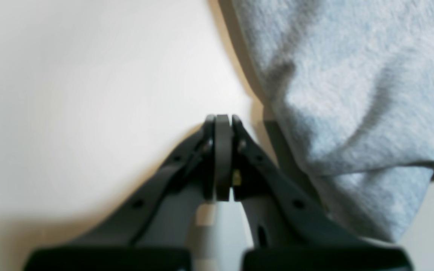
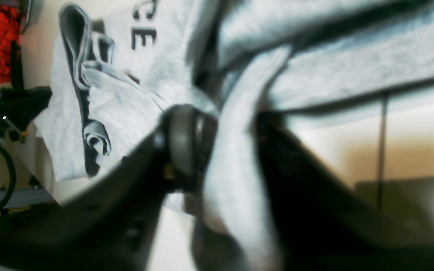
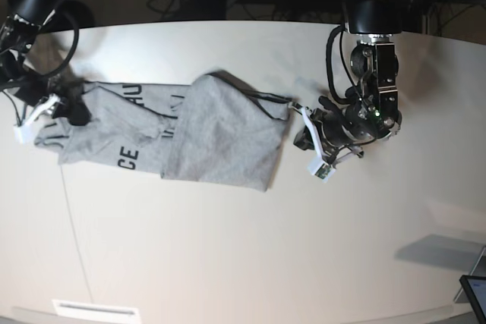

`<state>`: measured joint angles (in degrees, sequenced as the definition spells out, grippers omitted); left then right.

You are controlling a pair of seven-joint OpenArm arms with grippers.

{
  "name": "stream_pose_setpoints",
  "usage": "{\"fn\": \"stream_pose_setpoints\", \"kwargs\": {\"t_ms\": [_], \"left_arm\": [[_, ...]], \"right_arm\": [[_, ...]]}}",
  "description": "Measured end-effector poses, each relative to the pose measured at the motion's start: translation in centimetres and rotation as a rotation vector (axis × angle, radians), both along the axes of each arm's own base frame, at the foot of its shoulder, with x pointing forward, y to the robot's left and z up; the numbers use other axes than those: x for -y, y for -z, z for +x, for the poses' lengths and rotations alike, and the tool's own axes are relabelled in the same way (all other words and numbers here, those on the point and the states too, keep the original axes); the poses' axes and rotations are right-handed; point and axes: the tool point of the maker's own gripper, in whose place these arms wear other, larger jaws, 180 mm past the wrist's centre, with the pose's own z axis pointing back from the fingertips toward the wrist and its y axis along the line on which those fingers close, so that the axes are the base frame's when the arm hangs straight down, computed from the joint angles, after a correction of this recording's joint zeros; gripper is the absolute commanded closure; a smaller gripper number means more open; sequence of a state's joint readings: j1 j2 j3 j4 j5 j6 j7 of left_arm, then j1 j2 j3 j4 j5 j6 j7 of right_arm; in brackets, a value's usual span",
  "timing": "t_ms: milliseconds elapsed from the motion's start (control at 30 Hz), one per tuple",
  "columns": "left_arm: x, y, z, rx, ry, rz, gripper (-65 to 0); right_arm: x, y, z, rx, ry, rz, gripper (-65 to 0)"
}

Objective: Fold the T-shirt properly
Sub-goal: 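Grasp the shirt's folded end with the right gripper and the other end with the left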

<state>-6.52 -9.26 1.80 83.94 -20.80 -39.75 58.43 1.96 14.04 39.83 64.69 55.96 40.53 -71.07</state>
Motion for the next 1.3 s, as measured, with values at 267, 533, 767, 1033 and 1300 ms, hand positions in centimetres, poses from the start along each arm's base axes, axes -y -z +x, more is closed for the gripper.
{"fn": "stream_pose_setpoints", "kwargs": {"t_ms": [267, 533, 767, 1033, 1300], "left_arm": [[-0.5, 0.1, -0.1, 0.001, 0.000, 0.009, 0.0], [-0.3, 0.6, 0.2, -0.008, -0.007, -0.031, 0.0], [2.6, 0.6, 0.3, -0.008, -0.005, -0.100, 0.0], [6.8, 0.9, 0.9, -0.035, 0.063, -0.153, 0.0], [8.5, 0.8, 0.7, -0.039, 0.075, -0.186, 0.0]], "right_arm": [[0.2, 0.0, 0.1, -0.018, -0.025, -0.021, -0.3], [5.0, -1.9, -0.6, -0.049, -0.065, -0.232, -0.3], [6.0, -2.4, -0.6, -0.051, -0.067, -0.259, -0.3], [5.8, -4.8, 0.4, 0.023, -0.091, -0.329, -0.3], [5.7, -4.8, 0.1, 0.024, -0.096, -0.338, -0.3]]}}
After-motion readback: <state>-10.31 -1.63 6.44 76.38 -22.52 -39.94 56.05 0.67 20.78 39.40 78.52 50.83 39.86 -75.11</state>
